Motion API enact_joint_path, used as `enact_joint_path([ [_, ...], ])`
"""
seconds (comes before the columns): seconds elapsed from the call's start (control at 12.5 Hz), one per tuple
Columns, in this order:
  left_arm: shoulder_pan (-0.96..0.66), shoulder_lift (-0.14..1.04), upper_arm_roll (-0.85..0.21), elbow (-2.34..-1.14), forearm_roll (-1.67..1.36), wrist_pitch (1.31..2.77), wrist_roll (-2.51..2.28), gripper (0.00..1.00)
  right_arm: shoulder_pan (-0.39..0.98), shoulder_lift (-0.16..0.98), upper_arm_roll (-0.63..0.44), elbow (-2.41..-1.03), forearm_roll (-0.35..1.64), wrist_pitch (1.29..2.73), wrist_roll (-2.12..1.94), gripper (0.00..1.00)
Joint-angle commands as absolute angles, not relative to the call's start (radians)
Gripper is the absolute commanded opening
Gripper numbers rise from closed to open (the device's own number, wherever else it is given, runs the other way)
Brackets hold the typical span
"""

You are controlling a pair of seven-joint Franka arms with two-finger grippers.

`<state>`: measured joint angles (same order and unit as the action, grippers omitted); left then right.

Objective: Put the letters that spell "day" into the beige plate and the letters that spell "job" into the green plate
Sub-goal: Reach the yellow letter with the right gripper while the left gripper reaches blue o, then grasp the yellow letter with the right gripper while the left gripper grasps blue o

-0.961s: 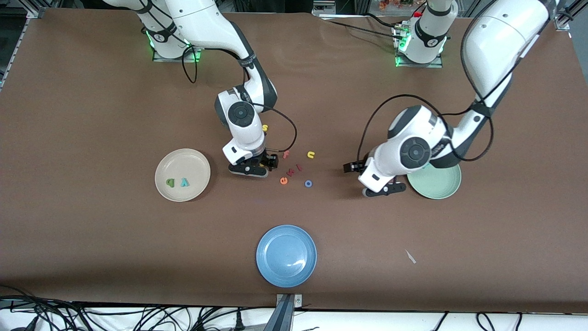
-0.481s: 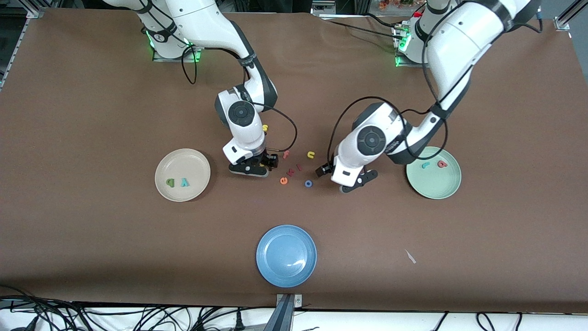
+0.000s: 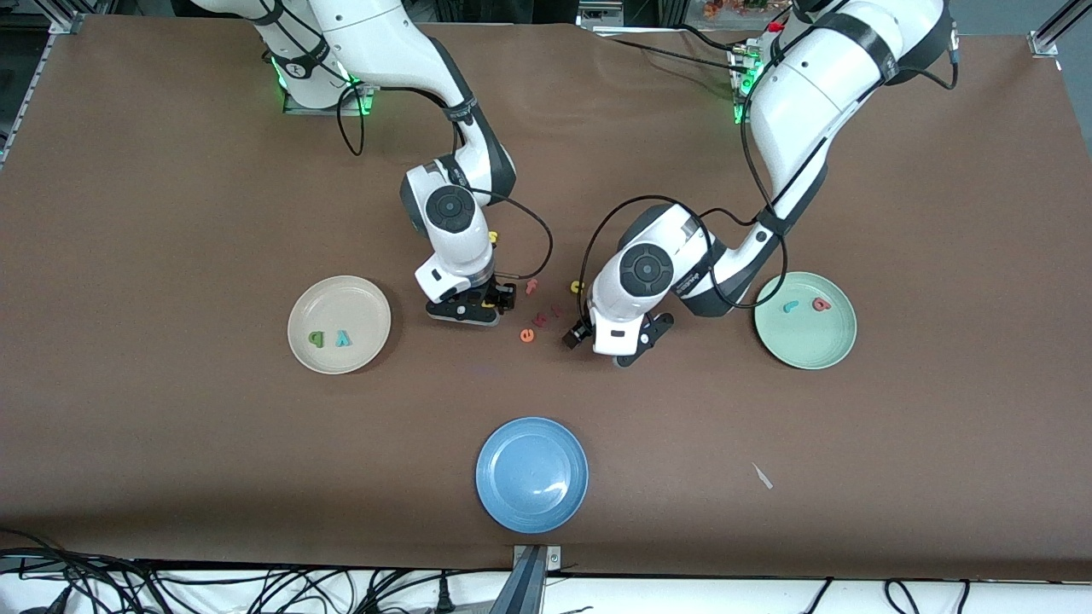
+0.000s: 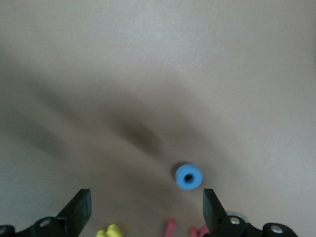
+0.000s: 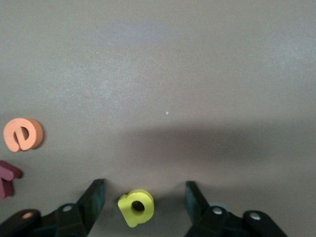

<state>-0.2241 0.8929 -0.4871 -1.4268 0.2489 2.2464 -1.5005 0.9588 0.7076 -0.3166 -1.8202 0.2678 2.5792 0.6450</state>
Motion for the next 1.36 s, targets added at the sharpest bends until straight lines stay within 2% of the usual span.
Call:
enact_joint_path([
  [0.0, -0.328, 0.977, -0.407, -1.280, 0.219, 2.235, -1.542, 0.99, 0.976, 0.690, -0.321, -1.868, 0.281, 2.594, 0.653, 0.60],
  [0.24, -0.348, 0.996, -0.405, -1.258, 0.219, 2.237, -1.545, 0.86, 0.976, 0.690, -0.321, -1.881, 0.281, 2.608, 0.644, 0.45],
  [0.4, -0.348, 1.003, -0.405, -1.258, 0.219, 2.237, -1.543, 0.71, 0.976, 0.690, -0.321, -1.882, 0.281, 2.609, 0.643, 0.31],
  [0.56, -0.348, 1.009, -0.405, -1.258, 0.221, 2.237, -1.542, 0.63, 0.976, 0.690, -0.322, -1.882, 0.281, 2.609, 0.640, 0.19],
  [0.8, -0.351, 1.017, -0.405, -1.259, 0.221, 2.278, -1.543, 0.62, 0.973, 0.660, -0.342, -1.882, 0.281, 2.582, 0.572, 0.19],
  [0.96, -0.353, 1.022, -0.405, -1.259, 0.221, 2.287, -1.545, 0.58, 0.971, 0.612, -0.400, -1.867, 0.281, 2.455, 0.493, 0.19],
  [1.2, -0.351, 1.022, -0.403, -1.261, 0.225, 2.287, -1.540, 0.37, 0.960, 0.542, -0.515, -1.827, 0.287, 2.242, 0.321, 0.19],
  [1.28, -0.351, 1.022, -0.403, -1.261, 0.227, 2.287, -1.537, 0.27, 0.950, 0.523, -0.559, -1.824, 0.316, 2.188, 0.240, 0.19],
])
